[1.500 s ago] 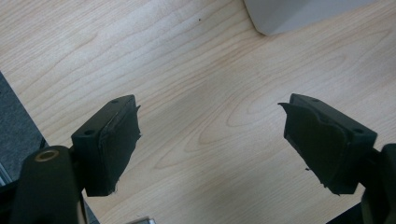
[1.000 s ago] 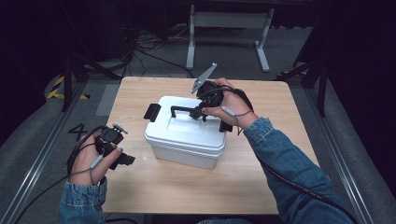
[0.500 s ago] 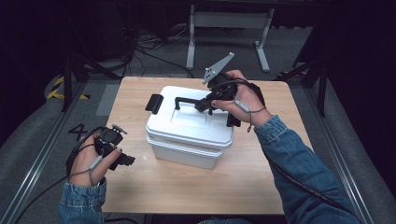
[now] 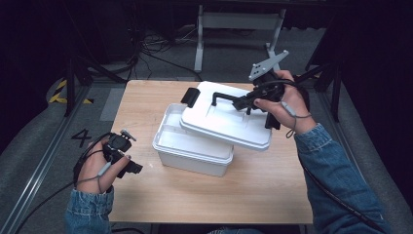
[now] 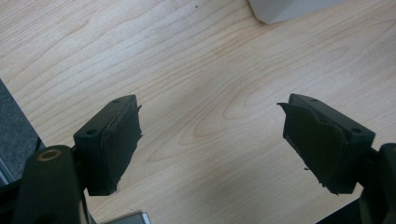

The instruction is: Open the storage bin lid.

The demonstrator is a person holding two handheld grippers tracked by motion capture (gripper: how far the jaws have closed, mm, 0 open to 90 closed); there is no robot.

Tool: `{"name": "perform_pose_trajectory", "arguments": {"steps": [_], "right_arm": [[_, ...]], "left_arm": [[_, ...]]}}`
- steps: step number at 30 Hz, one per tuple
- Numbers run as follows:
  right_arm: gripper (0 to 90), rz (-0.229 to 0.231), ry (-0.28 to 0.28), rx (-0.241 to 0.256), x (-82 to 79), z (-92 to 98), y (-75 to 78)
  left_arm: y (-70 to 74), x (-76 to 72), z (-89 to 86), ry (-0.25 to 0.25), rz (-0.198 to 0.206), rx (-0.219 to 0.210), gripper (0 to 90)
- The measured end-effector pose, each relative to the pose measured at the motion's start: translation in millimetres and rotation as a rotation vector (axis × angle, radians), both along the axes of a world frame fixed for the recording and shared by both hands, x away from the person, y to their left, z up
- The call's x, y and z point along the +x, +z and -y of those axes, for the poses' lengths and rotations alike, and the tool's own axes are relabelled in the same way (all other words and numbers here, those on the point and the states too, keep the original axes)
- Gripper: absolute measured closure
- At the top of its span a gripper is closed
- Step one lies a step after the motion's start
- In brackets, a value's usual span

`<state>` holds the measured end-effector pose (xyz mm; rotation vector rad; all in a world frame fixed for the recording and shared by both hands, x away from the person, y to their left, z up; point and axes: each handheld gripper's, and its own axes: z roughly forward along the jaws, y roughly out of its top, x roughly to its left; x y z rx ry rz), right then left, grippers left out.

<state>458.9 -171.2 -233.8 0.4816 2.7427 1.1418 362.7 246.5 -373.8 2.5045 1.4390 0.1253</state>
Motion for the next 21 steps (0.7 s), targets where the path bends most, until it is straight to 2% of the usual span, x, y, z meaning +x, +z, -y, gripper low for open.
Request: {"name": "perform_pose_trajectory", "arguments": {"steps": [2, 5, 13, 21], "right_arm": [[84.5, 0.0, -0.021, 0.0, 0.2, 12.1, -0.2], [84.5, -0.003, -0.056, 0.004, -0.2, 30.7, -0.7], [84.5, -0.014, -0.145, 0.019, 0.9, 73.4, -3.1], [84.5, -0.017, -0.22, 0.027, 5.1, 107.1, -8.9]], "left_arm": [[-0.3, -1.3, 0.8, 0.013, -0.005, -0.006, 19.9], [-0.4, -0.9, -0.3, -0.001, 0.002, 0.0, 19.9], [-1.2, -0.6, -1.3, 0.005, -0.001, 0.0, 19.9], [-2.1, -0.5, 0.0, -0.004, 0.0, 0.003, 19.8]]}}
